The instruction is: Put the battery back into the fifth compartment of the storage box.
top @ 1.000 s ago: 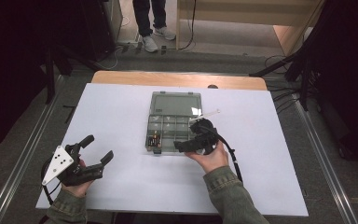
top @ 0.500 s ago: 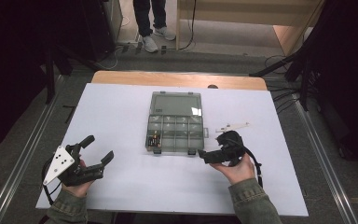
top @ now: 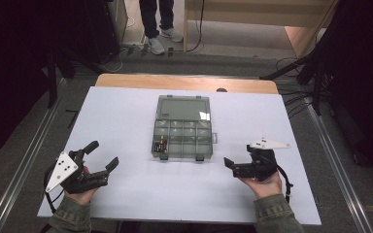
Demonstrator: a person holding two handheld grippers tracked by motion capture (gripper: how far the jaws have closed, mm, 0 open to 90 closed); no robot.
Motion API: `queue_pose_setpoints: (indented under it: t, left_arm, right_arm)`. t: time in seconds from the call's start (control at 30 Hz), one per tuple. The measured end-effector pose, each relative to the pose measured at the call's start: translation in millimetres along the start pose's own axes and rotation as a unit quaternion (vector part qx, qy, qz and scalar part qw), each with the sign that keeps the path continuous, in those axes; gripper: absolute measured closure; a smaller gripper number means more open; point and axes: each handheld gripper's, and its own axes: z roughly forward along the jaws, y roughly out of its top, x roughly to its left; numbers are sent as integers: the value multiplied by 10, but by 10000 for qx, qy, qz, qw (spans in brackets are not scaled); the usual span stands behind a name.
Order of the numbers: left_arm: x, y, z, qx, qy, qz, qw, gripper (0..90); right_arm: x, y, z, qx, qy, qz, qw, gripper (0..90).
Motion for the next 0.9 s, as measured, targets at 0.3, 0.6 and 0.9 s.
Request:
queue_pose_setpoints:
  t: [0.3, 0.6, 0.9]
  left_arm:
    - [0, -2, 4, 27, 17, 6, 10000, 142]
    - [0, -3, 4, 28, 14, 8, 10000, 142]
    - [-2, -2, 2, 23, 10, 11, 10000, 142]
  right_arm:
    - [-153, -282, -267, -1258, 148, -178, 9918, 20]
    - [-300, -432, -378, -1929, 406, 128, 9803, 24]
    - [-255, -476, -408, -2299, 363, -87, 9725, 24]
